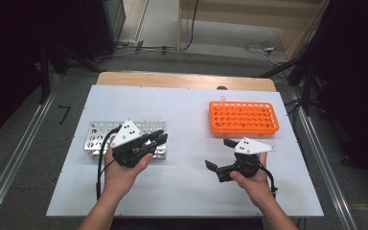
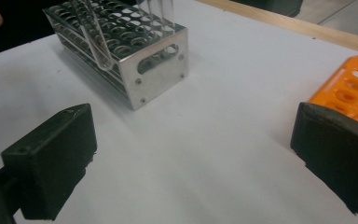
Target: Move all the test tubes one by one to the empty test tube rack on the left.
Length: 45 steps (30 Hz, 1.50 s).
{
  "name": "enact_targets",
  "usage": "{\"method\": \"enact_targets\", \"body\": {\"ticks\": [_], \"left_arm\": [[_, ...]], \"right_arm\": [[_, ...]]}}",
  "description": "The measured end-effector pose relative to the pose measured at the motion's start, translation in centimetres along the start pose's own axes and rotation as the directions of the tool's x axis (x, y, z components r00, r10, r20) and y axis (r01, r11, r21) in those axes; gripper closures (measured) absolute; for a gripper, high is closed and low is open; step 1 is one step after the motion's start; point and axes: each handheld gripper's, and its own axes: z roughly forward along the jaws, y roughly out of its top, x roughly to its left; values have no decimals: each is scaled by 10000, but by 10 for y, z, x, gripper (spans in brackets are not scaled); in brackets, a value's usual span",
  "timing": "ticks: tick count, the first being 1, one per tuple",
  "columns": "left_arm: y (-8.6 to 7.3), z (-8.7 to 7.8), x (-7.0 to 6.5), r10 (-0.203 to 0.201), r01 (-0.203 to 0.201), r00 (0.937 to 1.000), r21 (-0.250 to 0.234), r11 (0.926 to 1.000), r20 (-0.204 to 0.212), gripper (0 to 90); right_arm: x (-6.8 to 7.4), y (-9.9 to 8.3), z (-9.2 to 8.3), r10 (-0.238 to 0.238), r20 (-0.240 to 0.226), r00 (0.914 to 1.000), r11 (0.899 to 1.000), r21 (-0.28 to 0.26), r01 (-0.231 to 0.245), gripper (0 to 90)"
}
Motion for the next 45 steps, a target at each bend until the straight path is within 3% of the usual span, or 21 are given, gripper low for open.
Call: {"method": "enact_targets", "body": {"ticks": [6,15,26,34,39,45], "left_arm": [[3,-6,8,-21,19,9997,-83,10000,-224,768],[6,-22,31,-215,188,9969,-351,9992,-762,769],[6,-30,53,-347,283,9896,-481,9984,-1395,769],[3,-33,73,-534,408,9801,-693,9968,-1910,769],[3,-33,84,-586,389,9702,-875,9954,-2352,769],[0,-27,92,-696,469,9641,-934,9945,-2561,769]], "right_arm": [[-14,-11,-11,222,433,9988,9996,141,-228,0],[-29,-20,-26,512,904,9946,9985,158,-528,0],[-38,-24,-33,686,1218,9902,9976,6,-692,0],[-48,-33,-38,806,1554,9846,9965,78,-828,0],[-54,-39,-43,1059,1729,9792,9940,84,-1090,0],[-58,-43,-48,1188,1907,9744,9925,43,-1218,0]]}}
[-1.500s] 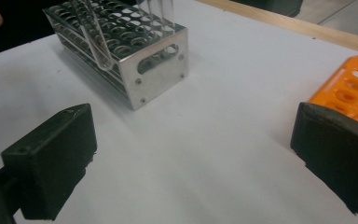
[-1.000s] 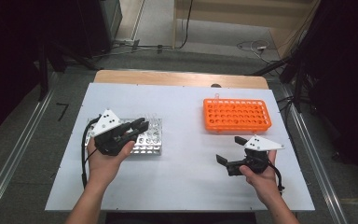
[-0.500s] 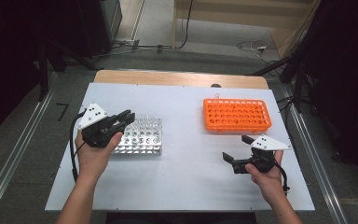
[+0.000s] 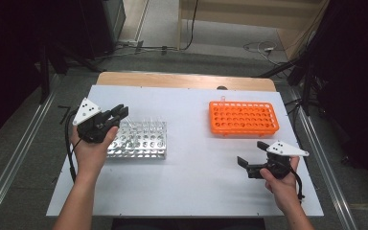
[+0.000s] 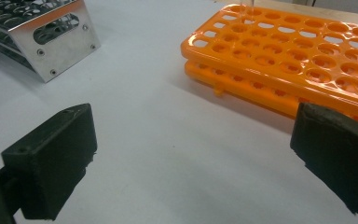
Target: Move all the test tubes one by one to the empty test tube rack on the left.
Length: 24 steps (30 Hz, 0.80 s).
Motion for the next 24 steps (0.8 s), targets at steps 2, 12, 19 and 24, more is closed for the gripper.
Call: {"method": "enact_targets", "body": {"ticks": [2,12,19,24], "left_arm": [[-1,3,1,36,-36,10000,12,10000,-62,769],[-7,13,4,137,-139,9989,-49,9999,-459,769],[-7,16,3,60,-69,9994,-252,9997,-340,769],[-8,18,-1,110,-111,9999,-149,9998,-107,769]], "right_arm": [[-1,-1,-1,22,29,10000,10000,8,-22,0],[0,-2,-2,98,27,9999,10000,-2,-98,0],[1,-2,0,92,6,10000,10000,19,-92,0],[1,-2,-1,144,20,9999,9999,-4,-144,0]]}}
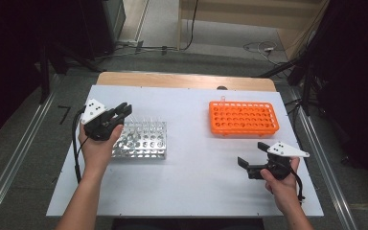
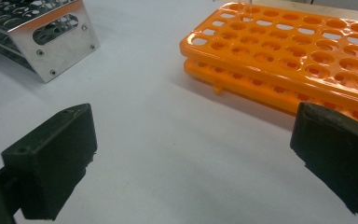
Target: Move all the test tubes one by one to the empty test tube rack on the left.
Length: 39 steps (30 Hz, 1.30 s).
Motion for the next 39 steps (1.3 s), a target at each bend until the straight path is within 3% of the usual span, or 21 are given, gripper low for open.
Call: {"method": "enact_targets", "body": {"ticks": [4,12,21,29,34,39], "left_arm": [[-2,4,-5,93,-98,9997,208,9997,209,769],[-10,15,-9,375,-394,9991,938,9948,218,768],[-16,24,-11,506,-543,9984,1766,9828,253,760],[-16,20,-7,-230,90,9977,2122,9772,634,704],[-16,8,-3,-584,448,9959,1821,9823,698,590],[-16,-3,-5,-699,530,9919,1544,9866,1061,438]], "right_arm": [[0,0,0,5,-8,10000,10000,19,-5,0],[-1,-1,2,-40,-44,10000,10000,45,41,0],[1,-2,5,-40,-55,10000,9999,147,41,0],[2,1,8,-153,-86,9998,9998,115,154,0],[1,7,11,-164,-57,9998,9999,43,164,0],[-2,16,21,-66,-88,9999,10000,5,66,0]]}}
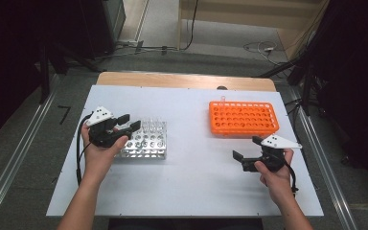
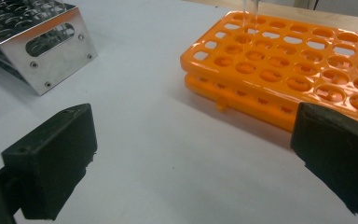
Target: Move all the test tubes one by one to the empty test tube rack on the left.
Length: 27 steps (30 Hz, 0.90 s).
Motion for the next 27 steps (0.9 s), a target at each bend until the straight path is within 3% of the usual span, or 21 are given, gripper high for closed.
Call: {"method": "enact_targets", "body": {"ticks": [7,16,23,27], "left_arm": [[-6,-11,-10,-271,273,9991,-48,9996,334,174],[-11,-16,-27,-267,277,9960,-112,9996,849,10],[-14,-16,-33,-122,156,9915,-252,9996,1299,0],[-13,-16,-34,-118,171,9896,-357,9992,1433,0]], "right_arm": [[-3,19,20,4,-27,10000,10000,-34,-4,0],[-8,43,49,186,38,9998,9997,-161,-185,17],[-17,58,70,328,145,9994,9994,83,-329,33],[-26,66,81,719,29,9974,9973,130,-719,50]]}}
